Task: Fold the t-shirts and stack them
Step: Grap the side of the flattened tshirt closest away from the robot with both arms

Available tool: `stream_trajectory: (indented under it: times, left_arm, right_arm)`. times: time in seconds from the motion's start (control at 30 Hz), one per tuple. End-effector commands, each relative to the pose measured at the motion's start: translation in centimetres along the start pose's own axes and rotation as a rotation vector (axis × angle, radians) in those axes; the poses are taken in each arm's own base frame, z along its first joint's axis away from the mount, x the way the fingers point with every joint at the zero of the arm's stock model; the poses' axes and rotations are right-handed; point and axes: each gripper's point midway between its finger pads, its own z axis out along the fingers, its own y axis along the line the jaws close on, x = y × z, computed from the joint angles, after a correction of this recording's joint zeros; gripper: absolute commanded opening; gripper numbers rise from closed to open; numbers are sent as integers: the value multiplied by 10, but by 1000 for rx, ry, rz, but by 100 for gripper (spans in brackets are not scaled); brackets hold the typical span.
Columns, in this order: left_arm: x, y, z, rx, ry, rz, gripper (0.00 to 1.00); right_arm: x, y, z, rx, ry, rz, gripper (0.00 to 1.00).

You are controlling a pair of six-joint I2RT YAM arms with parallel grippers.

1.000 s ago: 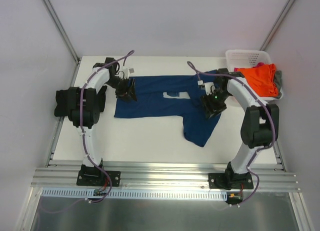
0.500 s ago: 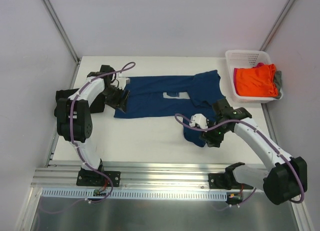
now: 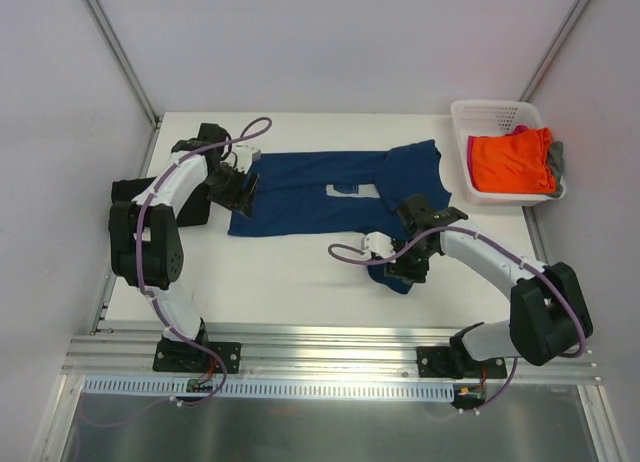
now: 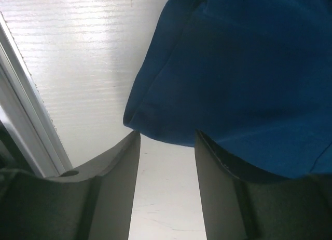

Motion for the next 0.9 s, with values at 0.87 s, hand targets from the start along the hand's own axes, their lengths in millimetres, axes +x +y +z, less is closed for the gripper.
stream_trajectory:
  times: [0.87]
  left_arm:
    - [-41,1,-21,-30,-82,29,64]
  right_arm:
    - [-7,52,7,-207,25,-40,40]
